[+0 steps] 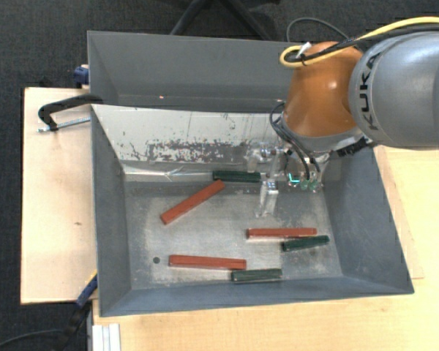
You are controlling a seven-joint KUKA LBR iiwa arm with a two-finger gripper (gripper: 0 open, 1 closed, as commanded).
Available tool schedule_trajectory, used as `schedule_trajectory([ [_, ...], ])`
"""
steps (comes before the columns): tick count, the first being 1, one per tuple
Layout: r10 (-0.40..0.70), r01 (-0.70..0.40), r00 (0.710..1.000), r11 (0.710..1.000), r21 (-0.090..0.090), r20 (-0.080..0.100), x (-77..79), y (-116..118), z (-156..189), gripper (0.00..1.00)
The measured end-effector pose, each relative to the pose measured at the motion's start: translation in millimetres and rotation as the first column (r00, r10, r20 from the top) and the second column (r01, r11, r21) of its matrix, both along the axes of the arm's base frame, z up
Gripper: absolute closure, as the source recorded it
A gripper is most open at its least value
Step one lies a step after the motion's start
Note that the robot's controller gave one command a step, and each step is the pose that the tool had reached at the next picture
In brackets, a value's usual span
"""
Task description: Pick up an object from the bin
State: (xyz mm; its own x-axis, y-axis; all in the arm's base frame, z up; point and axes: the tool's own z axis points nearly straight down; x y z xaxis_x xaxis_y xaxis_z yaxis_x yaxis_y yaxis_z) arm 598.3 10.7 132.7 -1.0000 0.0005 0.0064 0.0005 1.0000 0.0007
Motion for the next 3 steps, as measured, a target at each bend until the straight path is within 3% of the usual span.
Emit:
schedule_trajectory([
  [1,-0.006,0.006,1.000,1.000,-0.001,-0.005,-83.0,-32.5,-66.2,0.00],
  [2,-0.049,0.049,0.999,0.999,0.001,0.011,-91.4,-29.3,-30.6,0.00],
  [3,-0.236,0.236,0.972,0.972,0.002,0.013,-69.3,-32.4,-31.9,0.00],
])
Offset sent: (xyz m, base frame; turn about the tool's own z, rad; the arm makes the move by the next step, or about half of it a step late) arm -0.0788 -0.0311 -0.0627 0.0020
